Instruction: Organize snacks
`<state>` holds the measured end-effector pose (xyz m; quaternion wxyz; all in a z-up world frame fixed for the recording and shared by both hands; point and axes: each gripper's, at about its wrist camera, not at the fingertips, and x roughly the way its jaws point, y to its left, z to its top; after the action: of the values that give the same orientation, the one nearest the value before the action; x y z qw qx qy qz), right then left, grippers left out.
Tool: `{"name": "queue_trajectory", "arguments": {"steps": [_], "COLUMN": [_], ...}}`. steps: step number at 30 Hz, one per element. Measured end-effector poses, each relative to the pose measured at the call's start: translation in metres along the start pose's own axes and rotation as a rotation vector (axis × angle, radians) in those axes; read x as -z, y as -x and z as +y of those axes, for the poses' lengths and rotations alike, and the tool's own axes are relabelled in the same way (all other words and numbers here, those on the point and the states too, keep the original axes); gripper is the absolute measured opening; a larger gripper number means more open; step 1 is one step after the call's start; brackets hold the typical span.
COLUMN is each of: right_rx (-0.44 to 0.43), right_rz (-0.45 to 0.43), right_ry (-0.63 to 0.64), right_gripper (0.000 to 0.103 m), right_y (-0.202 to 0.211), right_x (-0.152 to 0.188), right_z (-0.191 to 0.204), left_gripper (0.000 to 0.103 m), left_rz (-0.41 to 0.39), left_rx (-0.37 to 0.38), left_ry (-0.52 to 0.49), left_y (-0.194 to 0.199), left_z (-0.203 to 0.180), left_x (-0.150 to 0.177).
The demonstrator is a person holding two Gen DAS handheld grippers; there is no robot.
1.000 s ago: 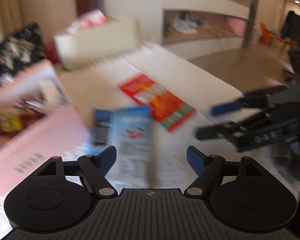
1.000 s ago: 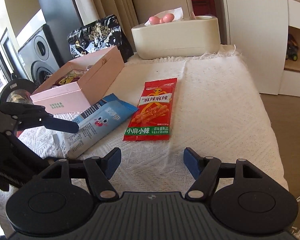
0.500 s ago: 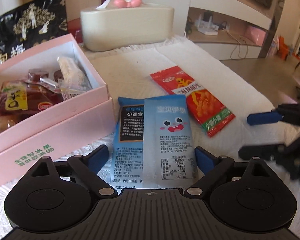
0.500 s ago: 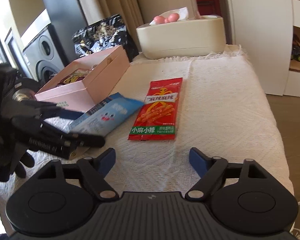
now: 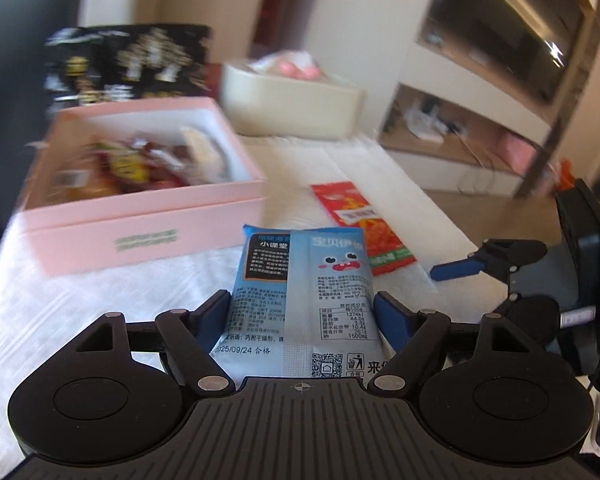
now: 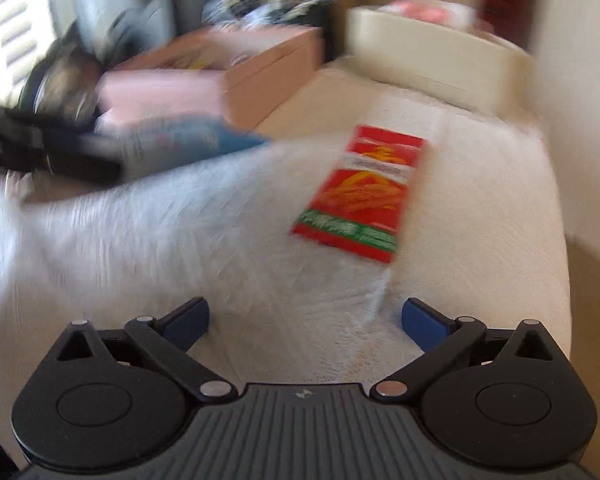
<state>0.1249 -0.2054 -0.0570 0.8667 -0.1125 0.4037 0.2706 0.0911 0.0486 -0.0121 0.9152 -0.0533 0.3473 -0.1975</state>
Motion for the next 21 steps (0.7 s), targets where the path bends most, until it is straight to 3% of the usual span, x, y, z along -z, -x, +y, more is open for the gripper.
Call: {"name": "queue_trajectory", "arguments": {"steps": [2,8,10,11,12,14,15,21], "right_rx": [-0.004,0.153,0.190,0.201,0.204,0.230,0.223,0.161], "right_rz": [0.011,-0.093,-0.076,-0.056,-0.029,-0.045,-0.040,-0.054], "right_ry": [-0.007,-0.147,-0.216,-0.246,-0.268,-0.265,-0.251,-0.186], "right_gripper": [0.089,0.089,0.083,0.073,0.070,0.056,0.050,0.047], "right_y": [0.002,-0.011,-0.030,-0.041,-0.051,-0.052,-0.049,-0.001], "right_x": [-0.009,-0.048,-0.060,-0.065,-0.068,-0.071,-0.073,-0.069], "right_z": [-0.001,-0.011,-0.020,-0.025,-0.029,-0.028,-0.025,0.002], "left_gripper": [0.083,0.083,0.083,0.083,0.083,0.083,0.083,0.083], "left_rz": [-0.022,-0.042,-0.052,-0.056,-0.055,-0.048,-0.045,-0.056], "left_rx": [-0.002,-0.050,-0.061,-0.072,-0.085,-0.100,-0.099,-0.085], "left_ry": [0.051,0.117,0.127,0.123,0.116,0.108,0.109,0.124], "left_y": [0.012,0.024,0.026,0.028,0.029,0.032,0.034,0.045], "left_z": [0.007,0.028,0.032,0.033,0.033,0.034,0.034,0.033], "left_x": [0.010,0.020,0.020,0.022,0.023,0.025,0.027,0.035]}}
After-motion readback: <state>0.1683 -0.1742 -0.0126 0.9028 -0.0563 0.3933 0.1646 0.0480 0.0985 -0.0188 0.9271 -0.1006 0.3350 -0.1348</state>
